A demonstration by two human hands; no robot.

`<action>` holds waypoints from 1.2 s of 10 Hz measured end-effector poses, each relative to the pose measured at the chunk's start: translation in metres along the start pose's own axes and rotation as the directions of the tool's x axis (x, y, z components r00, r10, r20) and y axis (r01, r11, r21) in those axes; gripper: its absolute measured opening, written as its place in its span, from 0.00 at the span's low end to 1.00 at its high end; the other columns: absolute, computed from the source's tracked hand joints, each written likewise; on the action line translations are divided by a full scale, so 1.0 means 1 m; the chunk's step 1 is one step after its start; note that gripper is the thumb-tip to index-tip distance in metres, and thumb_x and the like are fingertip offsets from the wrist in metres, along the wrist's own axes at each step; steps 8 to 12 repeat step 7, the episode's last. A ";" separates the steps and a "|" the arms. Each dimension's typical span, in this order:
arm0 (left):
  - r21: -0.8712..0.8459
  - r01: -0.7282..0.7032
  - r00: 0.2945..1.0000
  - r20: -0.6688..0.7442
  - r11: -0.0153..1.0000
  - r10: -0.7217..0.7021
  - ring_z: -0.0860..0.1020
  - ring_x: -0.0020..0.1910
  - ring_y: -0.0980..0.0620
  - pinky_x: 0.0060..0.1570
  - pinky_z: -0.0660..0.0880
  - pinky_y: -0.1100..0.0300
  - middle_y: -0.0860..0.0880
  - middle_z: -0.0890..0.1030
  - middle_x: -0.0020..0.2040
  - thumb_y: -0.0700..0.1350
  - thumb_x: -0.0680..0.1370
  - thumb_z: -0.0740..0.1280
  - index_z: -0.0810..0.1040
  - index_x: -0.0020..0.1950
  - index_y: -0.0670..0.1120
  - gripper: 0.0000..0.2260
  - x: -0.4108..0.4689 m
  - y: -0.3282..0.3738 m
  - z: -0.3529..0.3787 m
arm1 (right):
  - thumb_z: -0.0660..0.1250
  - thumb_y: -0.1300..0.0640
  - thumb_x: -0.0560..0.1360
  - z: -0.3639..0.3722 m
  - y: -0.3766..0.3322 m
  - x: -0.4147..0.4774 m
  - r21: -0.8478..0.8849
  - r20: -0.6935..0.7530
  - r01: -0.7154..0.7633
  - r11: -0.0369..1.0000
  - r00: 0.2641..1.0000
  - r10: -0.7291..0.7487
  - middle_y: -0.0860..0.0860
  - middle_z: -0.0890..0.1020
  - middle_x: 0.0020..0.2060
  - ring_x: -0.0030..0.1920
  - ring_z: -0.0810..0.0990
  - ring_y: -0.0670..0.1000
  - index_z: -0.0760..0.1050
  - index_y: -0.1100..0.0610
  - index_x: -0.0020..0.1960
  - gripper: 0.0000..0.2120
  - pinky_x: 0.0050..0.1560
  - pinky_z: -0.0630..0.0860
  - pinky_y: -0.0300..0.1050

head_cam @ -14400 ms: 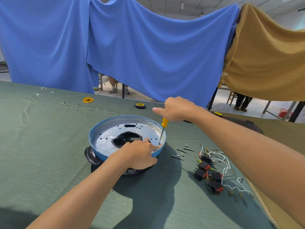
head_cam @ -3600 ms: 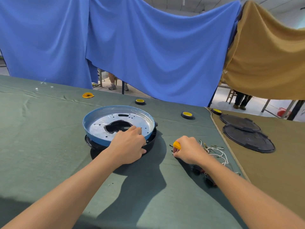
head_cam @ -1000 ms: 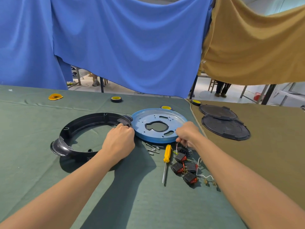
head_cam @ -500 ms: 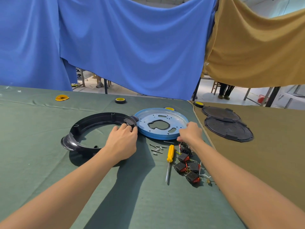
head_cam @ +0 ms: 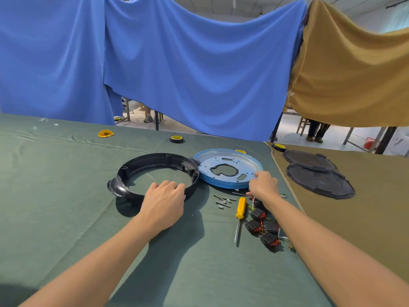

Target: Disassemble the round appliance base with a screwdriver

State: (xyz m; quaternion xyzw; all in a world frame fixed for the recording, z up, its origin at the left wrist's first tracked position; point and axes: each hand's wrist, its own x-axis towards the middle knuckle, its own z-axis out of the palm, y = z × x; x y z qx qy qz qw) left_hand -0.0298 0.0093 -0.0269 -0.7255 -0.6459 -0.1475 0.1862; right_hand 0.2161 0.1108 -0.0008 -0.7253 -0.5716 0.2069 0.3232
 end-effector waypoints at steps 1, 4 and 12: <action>-0.012 -0.004 1.000 0.004 1.000 0.005 0.76 0.49 0.47 0.46 0.70 0.55 0.52 0.79 0.46 0.48 0.83 0.53 0.73 0.54 0.48 0.10 0.001 0.001 0.002 | 0.56 0.64 0.78 -0.003 -0.002 -0.005 -0.066 0.052 0.030 0.997 0.998 -0.027 0.62 0.67 0.67 0.47 0.82 0.59 0.68 0.61 0.69 0.19 0.51 0.80 0.53; -0.060 -0.027 0.999 0.026 0.998 0.028 0.74 0.52 0.46 0.49 0.68 0.55 0.49 0.78 0.50 0.46 0.83 0.55 0.73 0.57 0.46 0.09 0.015 0.006 0.002 | 0.58 0.63 0.78 -0.004 -0.006 -0.015 -0.164 0.098 0.116 0.980 0.990 -0.100 0.62 0.71 0.62 0.54 0.74 0.56 0.67 0.61 0.69 0.20 0.46 0.73 0.43; -0.014 0.028 0.969 -0.244 1.000 -0.031 0.80 0.47 0.42 0.49 0.74 0.50 0.45 0.82 0.48 0.47 0.72 0.74 0.80 0.59 0.42 0.18 -0.017 0.004 0.009 | 0.60 0.60 0.78 -0.045 -0.024 -0.068 -0.065 -0.108 0.402 0.913 0.907 -0.407 0.54 0.83 0.50 0.48 0.81 0.53 0.77 0.58 0.61 0.14 0.54 0.77 0.48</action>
